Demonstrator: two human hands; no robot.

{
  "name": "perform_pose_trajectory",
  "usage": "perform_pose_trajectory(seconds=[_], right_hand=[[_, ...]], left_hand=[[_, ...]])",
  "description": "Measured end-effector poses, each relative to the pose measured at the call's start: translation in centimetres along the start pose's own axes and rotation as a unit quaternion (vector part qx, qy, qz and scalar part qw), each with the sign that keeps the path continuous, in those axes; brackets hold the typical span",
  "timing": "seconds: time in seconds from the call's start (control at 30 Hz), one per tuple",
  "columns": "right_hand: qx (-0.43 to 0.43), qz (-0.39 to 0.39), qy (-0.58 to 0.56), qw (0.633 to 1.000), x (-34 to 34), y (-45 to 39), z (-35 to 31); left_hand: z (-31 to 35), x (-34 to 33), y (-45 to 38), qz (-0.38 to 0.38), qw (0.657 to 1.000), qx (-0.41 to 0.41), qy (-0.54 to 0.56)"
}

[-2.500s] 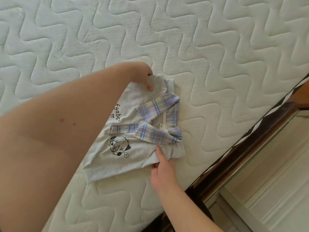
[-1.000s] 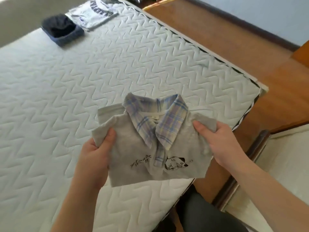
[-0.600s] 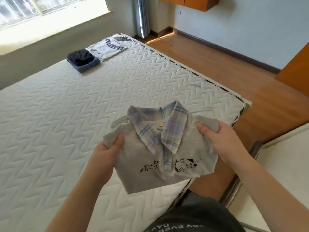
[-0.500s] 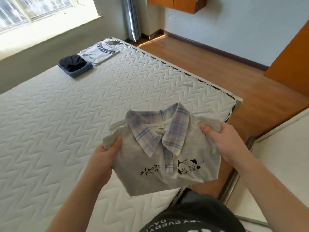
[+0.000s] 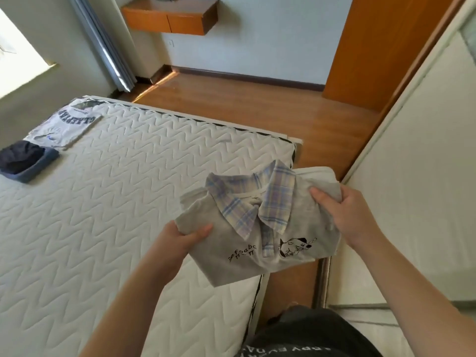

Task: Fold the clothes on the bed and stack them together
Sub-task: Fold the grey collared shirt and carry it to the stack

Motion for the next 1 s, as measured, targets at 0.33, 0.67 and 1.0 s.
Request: perform_pose_trajectory(seconds=[0.33,0.67,1.0], right_hand=[[-0.042,0.061,-0.006,0.997,6.5,-5.6,3.7],[-0.094,0.131,0.041,0.986,9.6,-8.4,6.3],[-0.060,0.214,0.134,0.966,9.0,-12.8,6.5]], left_hand=[[1.7,-7.1,-12.1,0.008,0.998,-0.006,-0.054],[2.2,-10.1,-18.1,0.049,0.997,-0.014,-0.061],[4.1,-12.2,-26.7,0.001,0.996,-0.021,-0.088]])
Point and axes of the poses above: each hand's wrist, its own y-axis away from the middle knuckle, its own x-axis out of the back of the hand, z = x × y, the point moved 4 cm from there along -y, towards the middle knuckle, and after that the axes turned 6 degrees about -z, right-handed, at the moved point
